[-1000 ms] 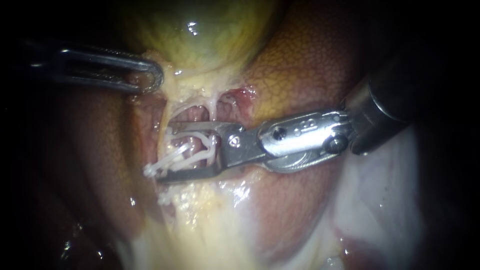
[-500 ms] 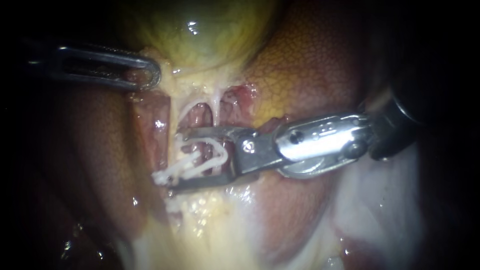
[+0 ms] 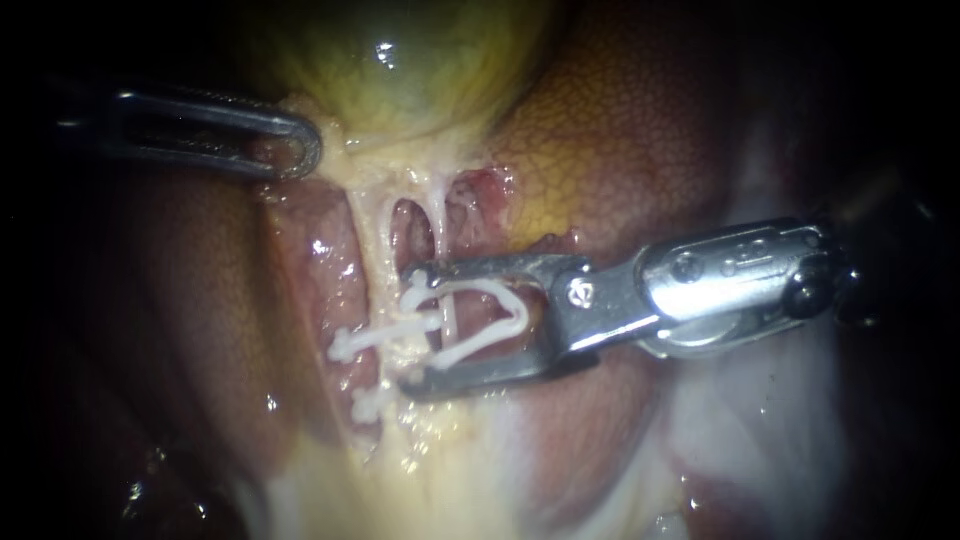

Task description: Clipping third clip left tube

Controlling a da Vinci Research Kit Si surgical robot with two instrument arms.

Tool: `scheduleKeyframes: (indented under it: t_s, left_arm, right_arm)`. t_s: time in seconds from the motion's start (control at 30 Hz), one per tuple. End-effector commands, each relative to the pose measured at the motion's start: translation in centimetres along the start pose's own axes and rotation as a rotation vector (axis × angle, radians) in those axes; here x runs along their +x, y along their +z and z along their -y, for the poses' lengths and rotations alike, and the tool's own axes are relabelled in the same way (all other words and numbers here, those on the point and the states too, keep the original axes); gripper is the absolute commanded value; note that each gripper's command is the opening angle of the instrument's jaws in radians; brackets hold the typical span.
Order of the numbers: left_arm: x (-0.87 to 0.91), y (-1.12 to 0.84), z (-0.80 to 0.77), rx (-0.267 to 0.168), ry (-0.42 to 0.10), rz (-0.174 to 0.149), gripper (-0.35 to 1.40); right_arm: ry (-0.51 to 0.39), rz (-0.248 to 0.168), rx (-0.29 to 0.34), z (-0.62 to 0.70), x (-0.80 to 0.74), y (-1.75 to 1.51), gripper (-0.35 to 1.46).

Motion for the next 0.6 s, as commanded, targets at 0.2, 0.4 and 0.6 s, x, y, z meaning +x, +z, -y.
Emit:
scheduleKeyframes:
  t_s: [0.2, 0.4, 0.6]
  left_arm:
    - [0.0, 0.0, 0.0, 0.0, 0.0, 0.0, -0.35]
    - [0.0, 0.0, 0.0, 0.0, 0.0, 0.0, -0.35]
    - [0.0, 0.0, 0.0, 0.0, 0.0, 0.0, -0.35]
  right_arm:
    - [0.05, -0.013, 0.022, -0.13, -0.19, 0.06, 0.45]
    - [0.085, -0.01, 0.018, -0.28, -0.4, 0.13, 0.45]
    - [0.127, -0.021, 0.016, -0.47, -0.53, 0.13, 0.45]
